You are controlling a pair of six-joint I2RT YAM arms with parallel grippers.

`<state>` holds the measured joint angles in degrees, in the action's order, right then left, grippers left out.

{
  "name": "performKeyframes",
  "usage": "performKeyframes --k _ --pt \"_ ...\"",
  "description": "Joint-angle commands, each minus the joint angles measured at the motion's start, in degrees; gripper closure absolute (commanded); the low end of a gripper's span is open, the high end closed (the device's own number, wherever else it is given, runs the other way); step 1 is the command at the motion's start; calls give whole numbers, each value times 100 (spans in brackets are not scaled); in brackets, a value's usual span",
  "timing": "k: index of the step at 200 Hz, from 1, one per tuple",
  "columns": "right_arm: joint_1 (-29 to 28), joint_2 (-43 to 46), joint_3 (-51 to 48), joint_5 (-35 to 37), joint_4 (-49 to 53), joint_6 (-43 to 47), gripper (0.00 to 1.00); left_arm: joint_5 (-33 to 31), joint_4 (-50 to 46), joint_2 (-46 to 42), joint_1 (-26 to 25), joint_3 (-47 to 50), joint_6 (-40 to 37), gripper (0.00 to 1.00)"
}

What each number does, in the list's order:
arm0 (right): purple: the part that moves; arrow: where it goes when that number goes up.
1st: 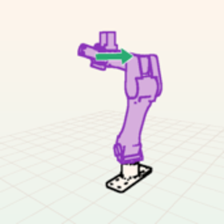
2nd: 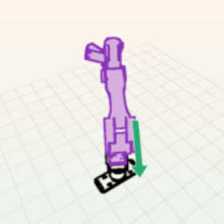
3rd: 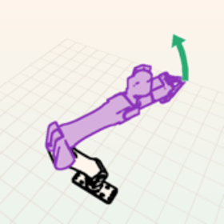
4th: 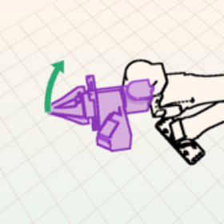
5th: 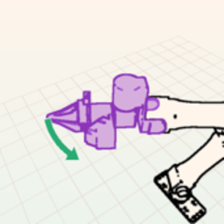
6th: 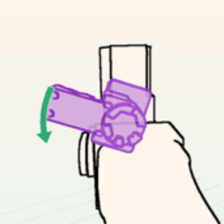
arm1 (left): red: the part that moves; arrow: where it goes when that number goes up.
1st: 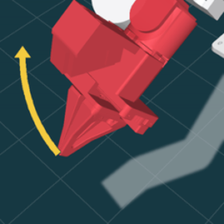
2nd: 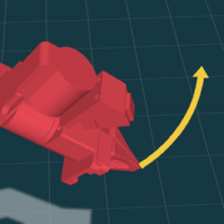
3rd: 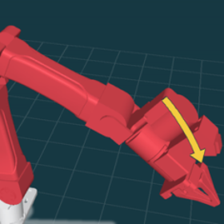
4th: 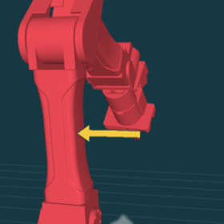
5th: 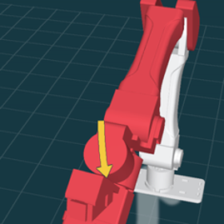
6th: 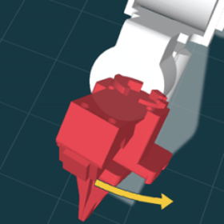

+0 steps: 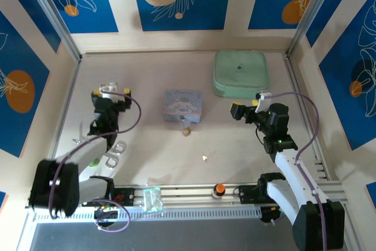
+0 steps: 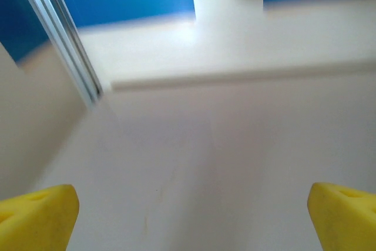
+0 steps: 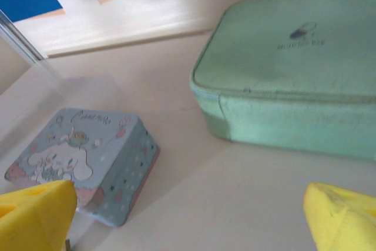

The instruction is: Unlock a padlock with a key

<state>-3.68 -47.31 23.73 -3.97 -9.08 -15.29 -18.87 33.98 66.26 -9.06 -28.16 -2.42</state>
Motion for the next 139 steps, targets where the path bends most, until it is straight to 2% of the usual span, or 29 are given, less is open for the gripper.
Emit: performKeyframes --k 1,35,57,66,85,102,120,139 --pt "10 90 11 -276 179 -293 1 310 -1722 -375 80 -499 702 1" --pt "-62 -22 437 -836 782 -596 1 1039 -2532 -855 74 -1046 2400 1" --pt "-79 -97 648 -1426 1191 -803 1 2104 -1832 -1343 71 -692 3099 1" --pt "-142 -151 753 -1510 1450 -890 1 2404 -1952 -1445 71 -745 3370 1" --pt "-379 -332 1019 -1405 2161 -925 1 2982 -2760 -1408 66 -1098 3783 1" --pt "-844 -505 1173 -1115 2662 -875 1 3522 -3626 -1196 -19 -1418 3955 1" --pt "-1441 -754 1328 -641 3126 -869 0 4007 -4494 -895 -311 -1744 3784 0" --pt "-2069 -1052 1409 -290 3413 -969 5 4222 -4845 -691 -819 -1816 3678 0"
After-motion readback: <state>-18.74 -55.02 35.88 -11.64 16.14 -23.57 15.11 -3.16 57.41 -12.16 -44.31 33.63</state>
